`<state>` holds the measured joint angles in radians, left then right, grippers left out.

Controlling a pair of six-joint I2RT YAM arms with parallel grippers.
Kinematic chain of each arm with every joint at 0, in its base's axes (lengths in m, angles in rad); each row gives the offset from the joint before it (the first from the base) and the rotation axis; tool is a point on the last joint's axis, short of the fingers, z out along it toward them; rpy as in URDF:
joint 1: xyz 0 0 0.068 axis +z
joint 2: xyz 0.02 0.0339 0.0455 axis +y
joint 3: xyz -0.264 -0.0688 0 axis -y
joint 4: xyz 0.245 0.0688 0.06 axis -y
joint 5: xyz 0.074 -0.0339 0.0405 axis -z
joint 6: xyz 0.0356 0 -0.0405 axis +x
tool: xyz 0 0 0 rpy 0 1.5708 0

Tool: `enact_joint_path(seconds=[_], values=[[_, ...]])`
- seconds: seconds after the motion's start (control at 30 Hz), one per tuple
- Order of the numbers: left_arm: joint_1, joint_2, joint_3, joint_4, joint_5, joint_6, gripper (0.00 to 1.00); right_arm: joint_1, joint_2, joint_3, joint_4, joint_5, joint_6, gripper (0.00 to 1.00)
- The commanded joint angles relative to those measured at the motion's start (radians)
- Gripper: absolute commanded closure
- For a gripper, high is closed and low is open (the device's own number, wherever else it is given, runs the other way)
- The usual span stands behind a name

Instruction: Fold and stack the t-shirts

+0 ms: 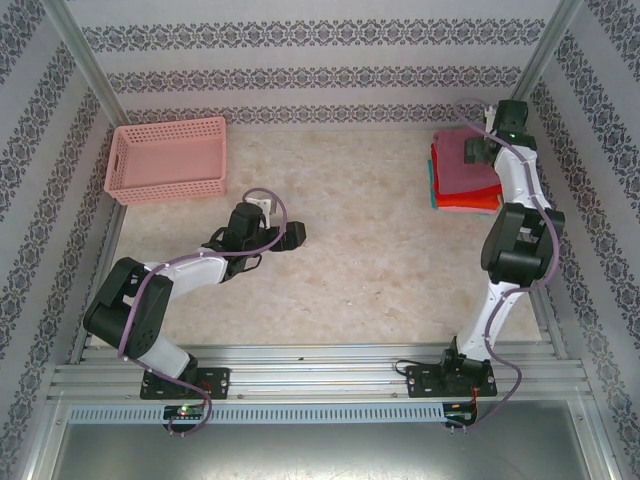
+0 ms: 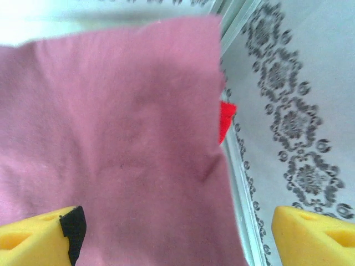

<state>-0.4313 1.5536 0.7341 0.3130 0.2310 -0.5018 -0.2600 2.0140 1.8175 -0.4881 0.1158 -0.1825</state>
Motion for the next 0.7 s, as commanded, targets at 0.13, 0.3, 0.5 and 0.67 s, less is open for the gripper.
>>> enact_joint_path(seconds=[0.13, 0.3, 0.5, 0.67], values=[[-0.016, 0.017, -0.004, 0.08, 0.013, -0.02, 0.0, 0.021, -0.122, -0.154, 0.197, -0.098, 0.104, 0.2], [-0.019, 0.036, 0.011, 0.081, 0.027, -0.027, 0.0, 0.054, -0.026, -0.103, 0.189, -0.092, 0.092, 0.17], [-0.02, 0.028, 0.001, 0.08, 0.019, -0.032, 0.0, 0.025, 0.131, 0.055, 0.093, -0.096, 0.198, 0.12], [-0.021, 0.02, -0.006, 0.087, 0.016, -0.035, 0.0, 0.015, 0.188, 0.105, 0.058, -0.086, 0.195, 0.02]])
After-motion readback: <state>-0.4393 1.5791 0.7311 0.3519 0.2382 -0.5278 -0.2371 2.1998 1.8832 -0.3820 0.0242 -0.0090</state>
